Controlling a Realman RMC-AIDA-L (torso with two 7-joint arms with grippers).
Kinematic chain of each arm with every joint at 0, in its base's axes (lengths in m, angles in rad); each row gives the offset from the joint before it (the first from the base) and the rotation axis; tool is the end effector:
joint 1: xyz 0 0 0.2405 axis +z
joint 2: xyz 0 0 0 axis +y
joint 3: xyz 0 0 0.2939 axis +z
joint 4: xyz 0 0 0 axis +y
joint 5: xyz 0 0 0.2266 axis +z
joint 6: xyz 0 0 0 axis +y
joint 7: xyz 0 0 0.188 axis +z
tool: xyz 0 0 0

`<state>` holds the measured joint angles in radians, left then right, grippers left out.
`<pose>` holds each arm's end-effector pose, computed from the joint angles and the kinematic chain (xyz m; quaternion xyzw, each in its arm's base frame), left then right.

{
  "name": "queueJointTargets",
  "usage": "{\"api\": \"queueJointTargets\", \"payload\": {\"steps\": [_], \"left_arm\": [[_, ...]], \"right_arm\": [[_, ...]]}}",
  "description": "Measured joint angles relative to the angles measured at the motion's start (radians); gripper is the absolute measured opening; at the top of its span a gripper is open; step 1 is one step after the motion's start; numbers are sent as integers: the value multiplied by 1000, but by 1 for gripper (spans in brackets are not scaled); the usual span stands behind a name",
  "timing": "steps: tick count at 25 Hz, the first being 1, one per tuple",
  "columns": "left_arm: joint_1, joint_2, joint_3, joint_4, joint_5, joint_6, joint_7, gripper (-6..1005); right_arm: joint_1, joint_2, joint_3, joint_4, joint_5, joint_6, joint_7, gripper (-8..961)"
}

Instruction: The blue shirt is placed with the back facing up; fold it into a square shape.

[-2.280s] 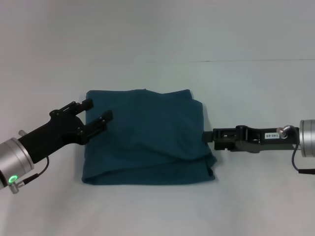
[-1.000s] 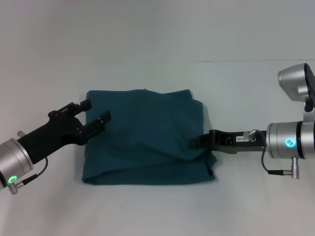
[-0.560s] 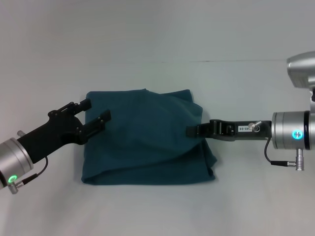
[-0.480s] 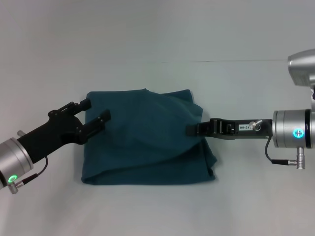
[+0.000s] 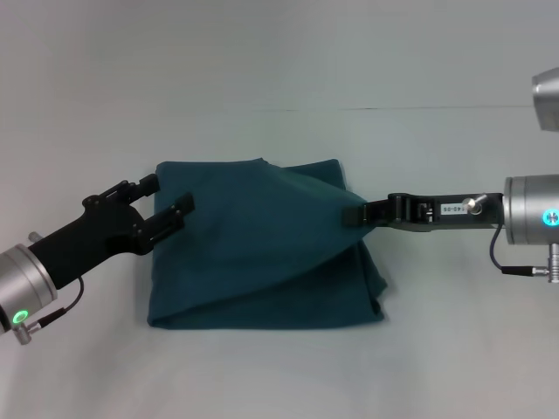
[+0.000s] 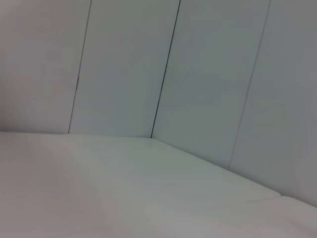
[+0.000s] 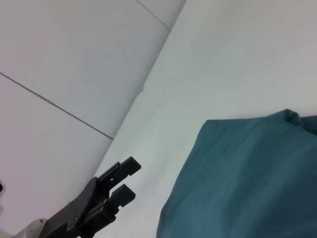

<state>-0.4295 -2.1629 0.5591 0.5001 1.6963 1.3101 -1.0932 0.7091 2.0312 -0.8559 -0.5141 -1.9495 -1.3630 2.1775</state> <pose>-0.3233 0.3814 -0.0649 -0.8429 -0.2714 -0.3298 0.3273 0.2439 0.4278 -0.0814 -0.8165 0.5320 0.2209 0.0394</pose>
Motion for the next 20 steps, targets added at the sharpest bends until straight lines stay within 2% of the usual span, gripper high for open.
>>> {"api": "queueJointTargets", "payload": {"steps": [3,10,20], "left_arm": [[0,0,-1,0,0,0,-1,690],[-5,0,-1,0,0,0,-10,690],[-11,0,-1,0,0,-13,-14,690]], "right_arm": [[-3,-15,0,0,-3,-21,19,44],[-14,-34,-7,4,-8,-44,42,43],[-73,-41,-5,9,-81,-56,86,44]]}}
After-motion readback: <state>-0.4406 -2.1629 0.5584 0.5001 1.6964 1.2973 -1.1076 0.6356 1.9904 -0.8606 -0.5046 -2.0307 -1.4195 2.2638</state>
